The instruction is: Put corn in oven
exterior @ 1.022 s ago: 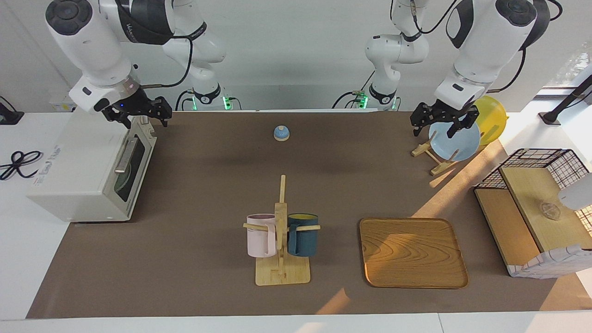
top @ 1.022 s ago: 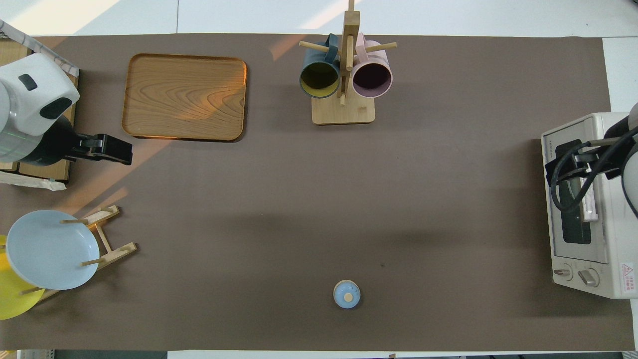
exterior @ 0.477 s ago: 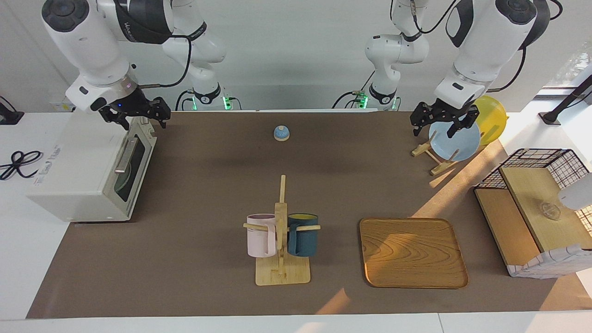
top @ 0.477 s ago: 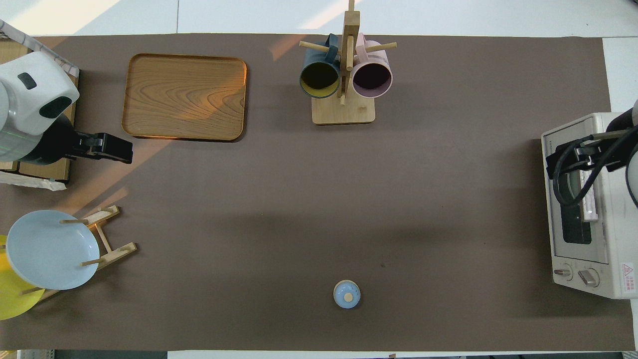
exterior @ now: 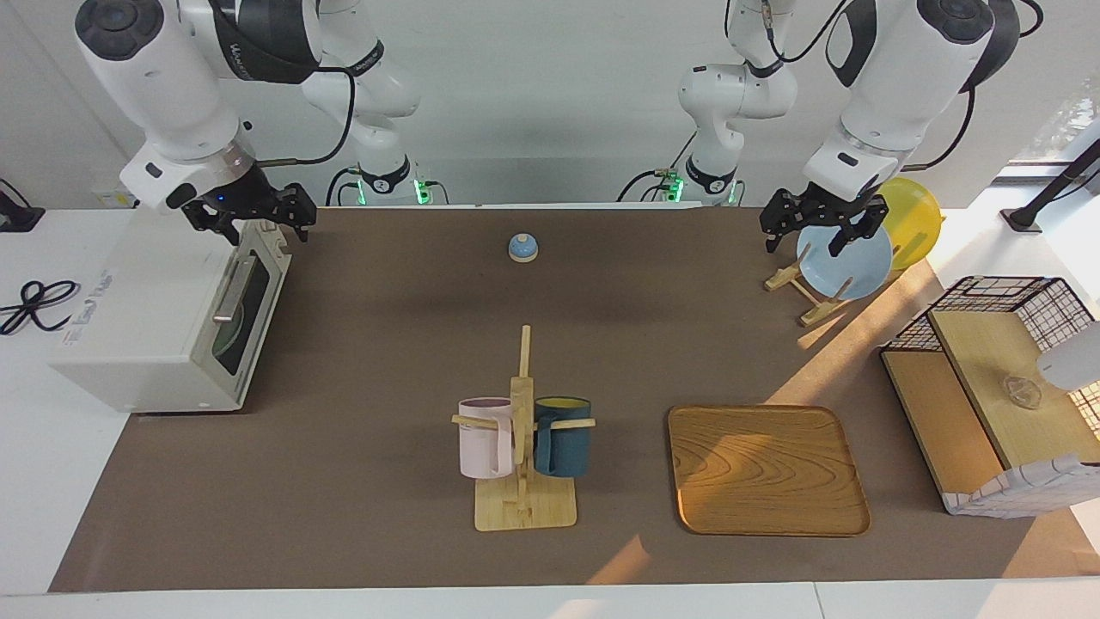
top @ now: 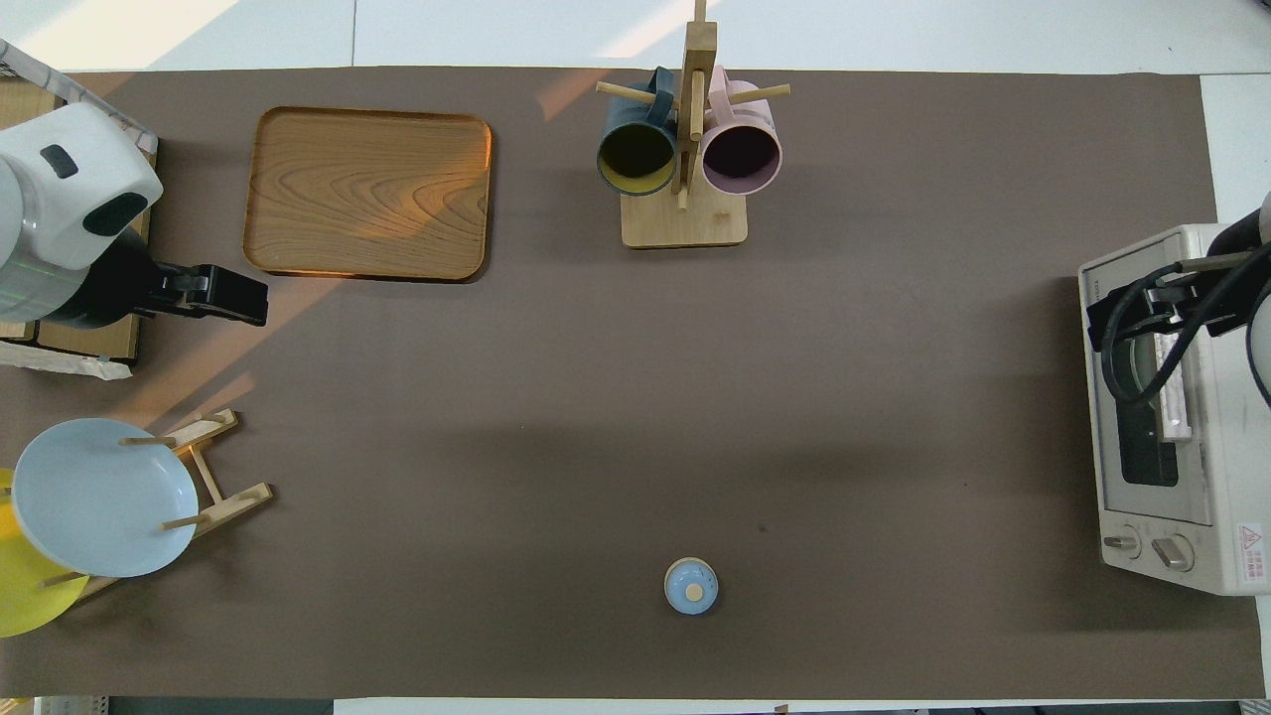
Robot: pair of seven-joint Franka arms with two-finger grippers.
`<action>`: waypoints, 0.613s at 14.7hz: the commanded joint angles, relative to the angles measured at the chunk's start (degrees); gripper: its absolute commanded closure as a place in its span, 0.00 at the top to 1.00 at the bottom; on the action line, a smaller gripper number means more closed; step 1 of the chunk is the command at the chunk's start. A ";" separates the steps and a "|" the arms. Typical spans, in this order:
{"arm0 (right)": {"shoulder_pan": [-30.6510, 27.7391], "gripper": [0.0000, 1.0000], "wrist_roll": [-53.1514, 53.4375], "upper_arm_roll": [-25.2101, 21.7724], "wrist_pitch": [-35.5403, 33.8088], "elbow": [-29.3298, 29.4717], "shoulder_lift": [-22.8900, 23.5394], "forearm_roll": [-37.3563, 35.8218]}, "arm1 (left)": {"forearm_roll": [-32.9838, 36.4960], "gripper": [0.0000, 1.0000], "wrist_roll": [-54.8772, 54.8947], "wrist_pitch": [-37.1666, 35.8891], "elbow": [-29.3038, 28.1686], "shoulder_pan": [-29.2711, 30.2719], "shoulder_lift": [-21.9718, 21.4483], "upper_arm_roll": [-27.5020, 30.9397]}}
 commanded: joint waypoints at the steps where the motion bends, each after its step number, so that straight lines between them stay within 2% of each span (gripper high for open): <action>1: -0.64 1.00 0.97 0.23 0.40 1.17 0.92 2.80 | 0.37 1.00 0.33 0.60 -0.48 -0.63 -0.97 0.59; 4: -3.18 1.00 1.24 -0.38 0.31 1.43 1.27 2.98 | 0.29 1.00 -0.20 0.42 -0.65 -0.54 -1.06 0.59; 6: -2.84 1.00 1.33 -0.30 0.22 3.71 1.62 2.81 | 0.29 1.00 -0.46 0.77 -0.65 -0.97 -1.06 0.50; 9: -2.32 1.00 1.33 -0.21 0.22 4.07 2.07 3.07 | 0.29 1.00 -0.38 0.86 -0.65 -1.06 -1.06 0.41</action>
